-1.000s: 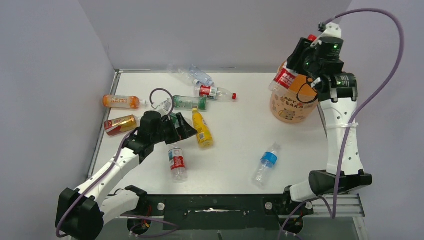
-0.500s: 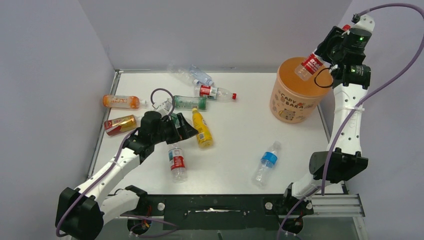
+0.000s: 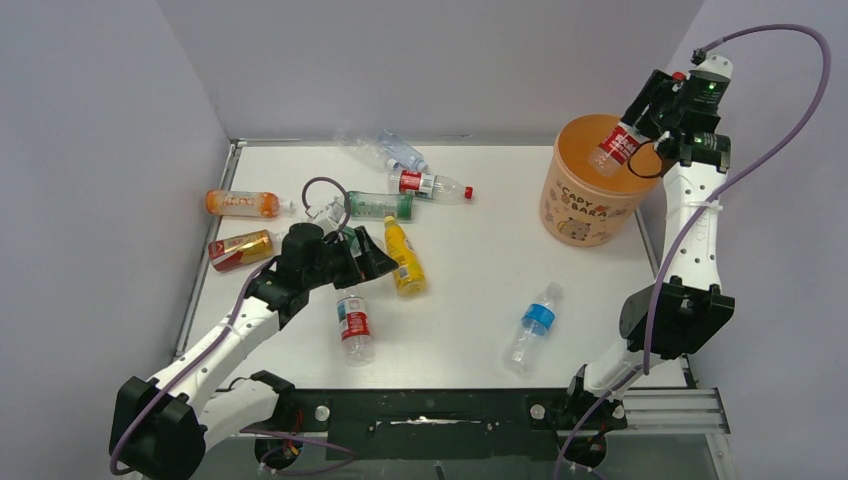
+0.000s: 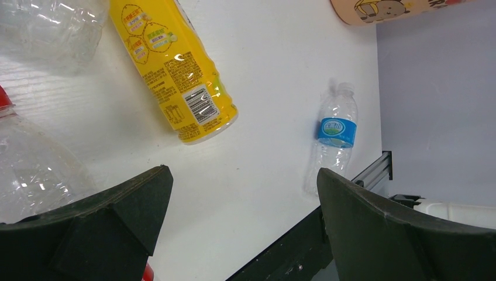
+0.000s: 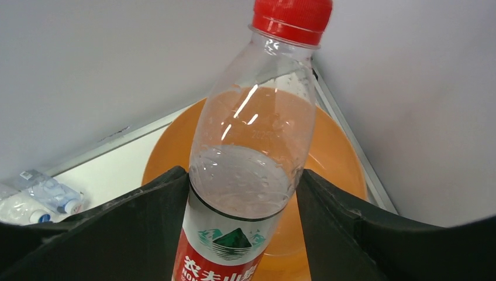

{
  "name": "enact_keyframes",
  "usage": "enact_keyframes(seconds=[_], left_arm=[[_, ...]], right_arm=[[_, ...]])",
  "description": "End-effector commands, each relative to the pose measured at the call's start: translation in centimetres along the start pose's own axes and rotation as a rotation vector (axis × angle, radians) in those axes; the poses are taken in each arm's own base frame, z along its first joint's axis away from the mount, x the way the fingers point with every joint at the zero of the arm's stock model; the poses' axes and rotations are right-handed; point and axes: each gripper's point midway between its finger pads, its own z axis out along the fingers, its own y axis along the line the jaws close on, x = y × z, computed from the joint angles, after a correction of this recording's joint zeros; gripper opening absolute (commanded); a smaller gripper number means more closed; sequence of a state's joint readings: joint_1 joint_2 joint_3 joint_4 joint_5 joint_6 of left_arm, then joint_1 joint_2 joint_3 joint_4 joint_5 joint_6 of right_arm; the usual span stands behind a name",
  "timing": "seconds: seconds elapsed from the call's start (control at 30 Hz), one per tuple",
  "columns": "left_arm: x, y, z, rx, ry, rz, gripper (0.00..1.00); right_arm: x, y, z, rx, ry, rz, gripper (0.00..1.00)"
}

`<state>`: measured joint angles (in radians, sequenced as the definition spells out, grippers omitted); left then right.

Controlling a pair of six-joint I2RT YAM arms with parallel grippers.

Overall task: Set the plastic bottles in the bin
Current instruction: Place the plastic bottle in the trash bin.

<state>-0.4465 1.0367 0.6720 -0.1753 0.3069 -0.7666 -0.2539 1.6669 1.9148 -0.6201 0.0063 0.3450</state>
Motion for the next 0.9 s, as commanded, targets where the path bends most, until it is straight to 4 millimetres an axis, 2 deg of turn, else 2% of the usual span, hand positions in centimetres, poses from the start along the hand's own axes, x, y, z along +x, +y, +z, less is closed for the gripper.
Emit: enact_keyframes(seconds=[0.0,0.13,0.37,0.53,0.6,0.7,0.83,0.87], left_arm=[[-1.3,-2.0,-0.6,0.059,-0.049,0.030,0.98],[-1.5,-2.1,-0.8,0.058,-0.054,0.032,0.98],[-1.4,-2.2,-0.6,0.056,-0.049,0.036,0.98],[-1.4,-2.2,-0.4,0.057,-0.046,0.036,0.98],[-1.3,-2.4,-0.3,0.063,-0.043,0.036,0.98],[-1.0,-2.4,-0.3,0.072,-0.040,0.038,0.98],[-0.7,-2.5,-0.4,0.080,-0.034,0.042,0.98],[-0.6,-2.5,-0.4,0.081,-0.033,0.044,0.98]], right_arm=[[-1.8,0.9,-0.4,-0.042,-0.063,-0.007,0.70],[-1.8,0.8,-0.4,-0.037,-0.059,-0.005,0.82],[-1.7,0.8,-0.3,-0.033,-0.039,-0.006,0.87],[-0.5,1.9,-1.8,-0.063,-0.004,0.002,0.88],[0.8,2.8,-2.9,-0.070,0.022,-0.011,0.90],[3.8,4.2,-4.8,-0.059,0.069,-0.054,0.91],[8.4,4.8,-7.6,-0.042,0.150,-0.081,0.93],[10.0,4.6,-8.2,-0.038,0.185,-0.086,0.94]])
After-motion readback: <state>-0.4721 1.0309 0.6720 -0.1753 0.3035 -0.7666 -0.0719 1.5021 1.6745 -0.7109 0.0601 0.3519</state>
